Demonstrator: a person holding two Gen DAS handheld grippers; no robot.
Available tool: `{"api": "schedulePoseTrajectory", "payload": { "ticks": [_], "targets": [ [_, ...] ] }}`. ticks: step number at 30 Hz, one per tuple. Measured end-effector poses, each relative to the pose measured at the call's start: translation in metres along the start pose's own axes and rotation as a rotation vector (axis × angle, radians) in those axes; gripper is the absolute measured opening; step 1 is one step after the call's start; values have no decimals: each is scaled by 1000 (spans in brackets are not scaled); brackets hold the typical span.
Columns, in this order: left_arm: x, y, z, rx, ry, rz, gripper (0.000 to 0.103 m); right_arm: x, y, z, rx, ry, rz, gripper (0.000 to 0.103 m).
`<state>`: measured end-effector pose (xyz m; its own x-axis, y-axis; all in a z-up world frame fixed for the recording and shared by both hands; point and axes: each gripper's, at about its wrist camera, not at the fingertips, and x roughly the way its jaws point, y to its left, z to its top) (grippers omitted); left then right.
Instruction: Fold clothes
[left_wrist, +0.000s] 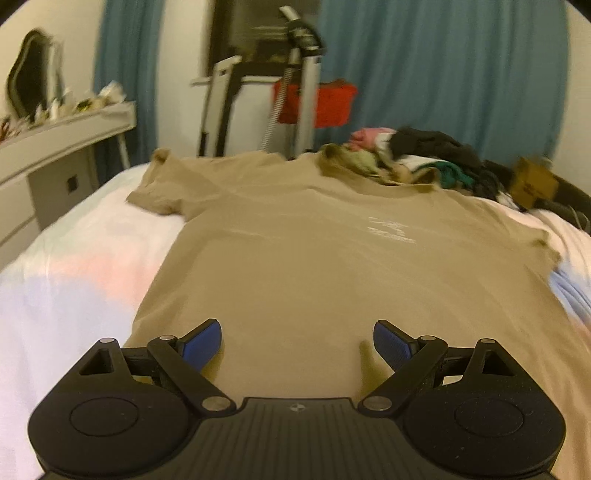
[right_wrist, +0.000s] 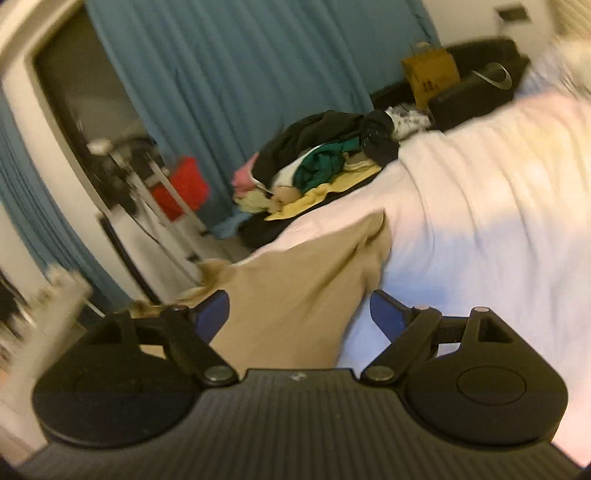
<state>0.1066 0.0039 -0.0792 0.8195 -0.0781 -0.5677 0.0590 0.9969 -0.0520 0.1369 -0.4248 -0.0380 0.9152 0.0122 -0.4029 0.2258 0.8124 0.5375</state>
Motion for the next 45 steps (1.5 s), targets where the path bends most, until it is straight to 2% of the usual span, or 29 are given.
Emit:
{"api": "schedulePoseTrajectory", "payload": {
  "ticks": [4,7,9,13,18,21,23,25,26,27,28,30,36,39,45],
  "targets": [
    [-26,-20,-11,78,24,-102,90,-72,14,-26,-9,-5,62,85],
    [-40,-44,-20,114,85,-171,88,-105,8,-45,-27,5,33,85],
    [-45,-64,-21,95,146,-230,83,-123,-1,-56,1,3,21,86],
    [-58,-118,-27,115,186,-363,81,-148,-17,-59,87,-83,41,87],
    [-67,-196,-44,188,229,-506,81,-139,-32,-58,125,-64,-9,87],
    [-63,-235,-61,233,252,-517,80,-134,-37,-57,136,-73,-50,87],
    [-55,-255,-71,269,269,-497,74,-134,-41,-58,149,-77,-52,87],
    [-45,-265,-80,310,293,-471,56,-134,-44,-59,158,-75,-54,87],
    [-40,-267,-84,329,297,-457,52,-133,-45,-60,159,-71,-58,87],
    [-37,-266,-85,331,291,-452,42,-132,-46,-60,160,-68,-62,87],
    [-35,-262,-86,321,280,-454,24,-131,-47,-60,162,-66,-65,87],
    [-36,-249,-84,282,274,-462,11,-129,-50,-60,171,-59,-62,87],
    [-43,-188,-49,97,329,-570,9,-122,-50,-63,166,-21,-53,87],
    [-37,-144,-33,9,370,-584,9,-119,-47,-63,150,-8,-50,87],
    [-13,-79,-32,-14,409,-457,10,-115,-46,-63,151,24,-52,87]
  ]
}}
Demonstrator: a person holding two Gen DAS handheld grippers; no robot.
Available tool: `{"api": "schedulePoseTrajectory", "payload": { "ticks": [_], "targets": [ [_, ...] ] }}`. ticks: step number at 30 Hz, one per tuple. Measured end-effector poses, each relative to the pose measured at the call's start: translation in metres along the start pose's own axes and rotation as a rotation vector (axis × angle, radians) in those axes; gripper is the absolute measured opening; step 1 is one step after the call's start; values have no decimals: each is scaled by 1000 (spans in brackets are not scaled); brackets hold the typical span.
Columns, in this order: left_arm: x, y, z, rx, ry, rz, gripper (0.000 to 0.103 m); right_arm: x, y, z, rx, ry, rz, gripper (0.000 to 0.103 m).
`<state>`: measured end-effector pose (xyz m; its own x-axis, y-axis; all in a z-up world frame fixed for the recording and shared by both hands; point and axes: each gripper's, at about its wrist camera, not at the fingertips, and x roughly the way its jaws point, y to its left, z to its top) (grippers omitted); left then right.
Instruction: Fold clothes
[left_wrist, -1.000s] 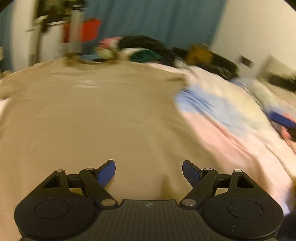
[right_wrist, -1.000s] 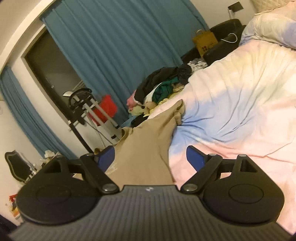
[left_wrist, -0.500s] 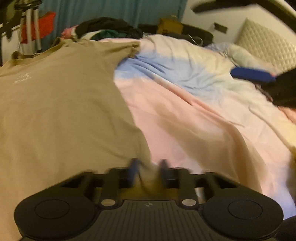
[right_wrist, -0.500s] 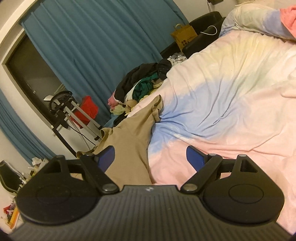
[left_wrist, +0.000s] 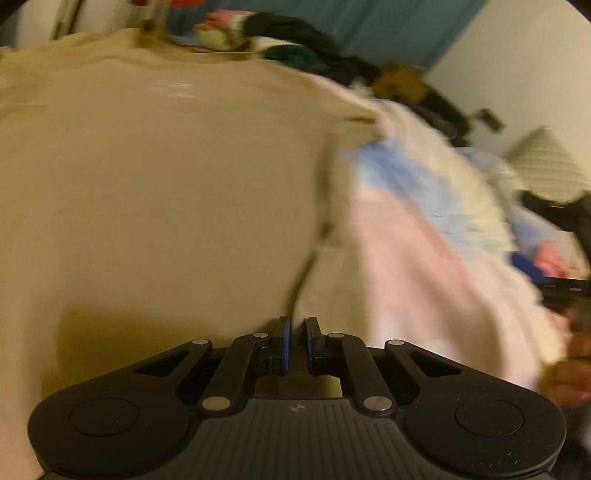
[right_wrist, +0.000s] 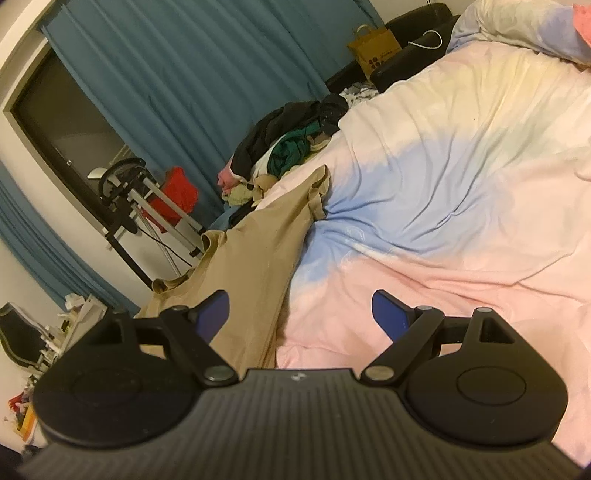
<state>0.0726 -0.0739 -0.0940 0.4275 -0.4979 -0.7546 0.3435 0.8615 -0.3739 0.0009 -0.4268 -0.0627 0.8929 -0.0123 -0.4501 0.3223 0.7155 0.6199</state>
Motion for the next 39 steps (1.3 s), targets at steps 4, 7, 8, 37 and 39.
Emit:
{"api": "schedulePoseTrajectory", "payload": {
  "ticks": [4,7,8,37,39],
  "targets": [
    [-13,12,-2,-21,-35,-31,23,0,3,-1,-9,7,-10,87],
    [-30,-4,-8,77,-93,-24,37,0,5,-1,-16,7,-18,87],
    [-34,-11,-12,126,-110,-17,39,1,5,-1,-17,9,-20,87],
    [35,-151,-62,368,-7,-238,2,-7,-9,5,46,-32,-25,87],
    [50,-149,-67,348,31,-222,3,-5,-8,4,40,-25,-12,87]
  ]
}}
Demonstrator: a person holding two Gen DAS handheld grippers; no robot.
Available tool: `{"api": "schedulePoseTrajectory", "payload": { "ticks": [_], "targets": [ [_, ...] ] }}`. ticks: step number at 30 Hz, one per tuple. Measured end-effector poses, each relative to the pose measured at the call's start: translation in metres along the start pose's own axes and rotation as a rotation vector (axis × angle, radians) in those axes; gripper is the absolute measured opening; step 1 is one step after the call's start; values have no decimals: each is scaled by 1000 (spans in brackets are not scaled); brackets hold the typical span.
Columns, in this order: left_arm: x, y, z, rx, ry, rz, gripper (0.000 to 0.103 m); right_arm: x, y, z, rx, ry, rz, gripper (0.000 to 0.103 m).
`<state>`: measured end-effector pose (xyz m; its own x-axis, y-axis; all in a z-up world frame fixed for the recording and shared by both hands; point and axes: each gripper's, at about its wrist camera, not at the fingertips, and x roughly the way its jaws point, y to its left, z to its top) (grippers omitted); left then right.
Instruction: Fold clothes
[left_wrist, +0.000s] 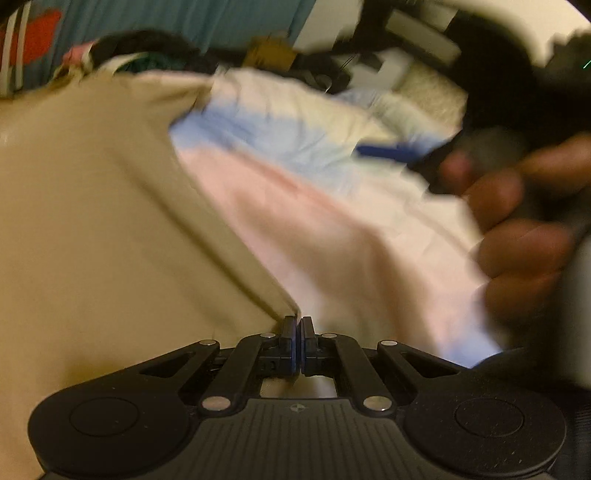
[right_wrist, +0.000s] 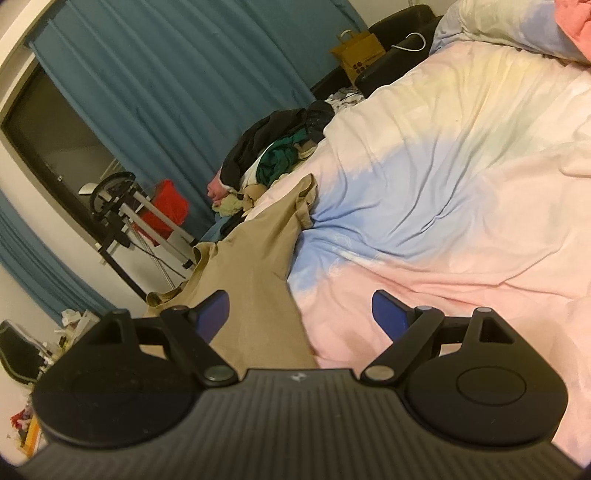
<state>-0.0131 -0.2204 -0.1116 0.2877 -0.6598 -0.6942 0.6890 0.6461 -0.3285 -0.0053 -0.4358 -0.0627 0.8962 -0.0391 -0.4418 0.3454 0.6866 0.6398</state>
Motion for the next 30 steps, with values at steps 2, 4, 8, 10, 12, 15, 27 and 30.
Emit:
{"api": "schedulePoseTrajectory", "payload": {
  "ticks": [2,4,8,10,12,15,27,30],
  "targets": [
    [-8,9,0,-35,-6,-18,11,2,0,0,4,11,23,87],
    [-22,18,1,-62,-25,-29,40,9,0,2,22,30,64,87],
    [-66,45,7,-60,-69,25,61,46,8,15,46,67,142,82],
    [-88,59,8,-66,-90,76,66,69,14,23,58,83,174,76],
    [-105,75,5,-85,-127,132,69,100,14,28,81,100,190,68],
    [-119,96,-5,-137,-196,219,72,153,11,33,125,125,198,67],
    [-97,150,-2,-223,-319,337,72,303,-20,37,208,82,179,43],
    [-83,156,0,-218,-297,327,72,315,-19,49,219,23,208,25]
  ]
}}
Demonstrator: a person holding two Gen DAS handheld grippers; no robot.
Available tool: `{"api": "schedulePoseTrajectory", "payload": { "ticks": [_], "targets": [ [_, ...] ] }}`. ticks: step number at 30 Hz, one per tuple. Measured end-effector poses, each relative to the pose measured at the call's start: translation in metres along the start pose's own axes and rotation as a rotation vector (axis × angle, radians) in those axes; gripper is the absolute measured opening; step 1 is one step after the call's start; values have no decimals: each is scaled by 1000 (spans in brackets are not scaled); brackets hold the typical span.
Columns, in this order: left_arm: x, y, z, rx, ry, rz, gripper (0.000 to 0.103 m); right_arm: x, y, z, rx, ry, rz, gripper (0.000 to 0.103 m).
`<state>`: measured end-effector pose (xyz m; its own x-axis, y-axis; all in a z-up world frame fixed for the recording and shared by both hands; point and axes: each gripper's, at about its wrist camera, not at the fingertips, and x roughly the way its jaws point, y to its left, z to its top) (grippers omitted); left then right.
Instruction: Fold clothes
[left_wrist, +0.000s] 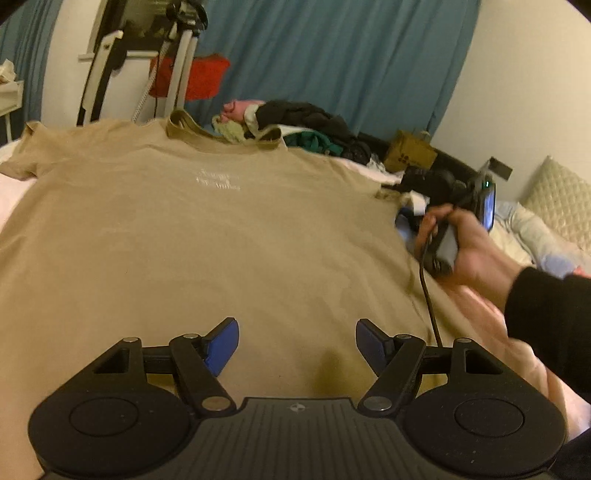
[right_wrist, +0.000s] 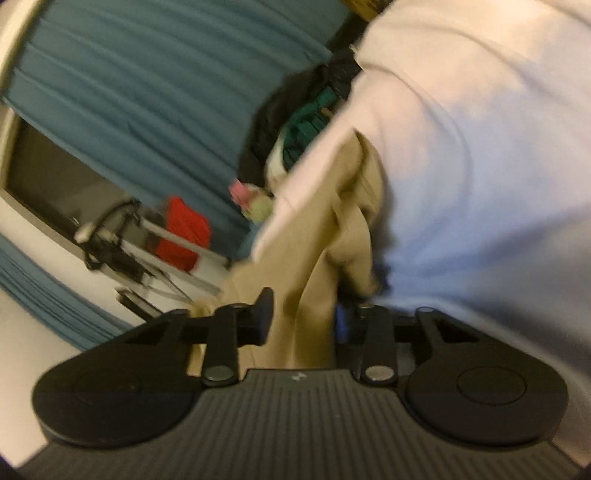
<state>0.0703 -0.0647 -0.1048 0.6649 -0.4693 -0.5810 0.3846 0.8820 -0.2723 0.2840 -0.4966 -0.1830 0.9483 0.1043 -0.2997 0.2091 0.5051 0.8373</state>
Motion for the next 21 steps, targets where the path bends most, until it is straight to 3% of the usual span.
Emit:
{"api": "schedulePoseTrajectory", "payload": {
  "ticks": [1,7,12,16,18,19,20,21],
  "targets": [
    [5,2,-1,-12,9,-9,72,1,1,3,-3,-26,-2,7],
    [12,11,-3,-54,15,-47,72,-4,12,14,-132,-114,-114,6],
    [13,13,0,-60,18,-51,72,-2,1,10,-129,-89,-200,8],
    [9,10,2,-49,1,-36,72,-19,3,6,-125,-45,-209,13],
    [4,9,2,-46,-13,-24,72,-33,9,2,-161,-17,-191,33],
    [2,9,2,-42,-21,-17,72,-41,13,-1,-184,-4,-177,66],
    [1,9,3,-38,-28,-8,73,-49,16,-4,-203,3,-162,91],
    [-1,8,4,-34,-33,3,74,-58,18,-8,-210,1,-137,92]
  ]
}}
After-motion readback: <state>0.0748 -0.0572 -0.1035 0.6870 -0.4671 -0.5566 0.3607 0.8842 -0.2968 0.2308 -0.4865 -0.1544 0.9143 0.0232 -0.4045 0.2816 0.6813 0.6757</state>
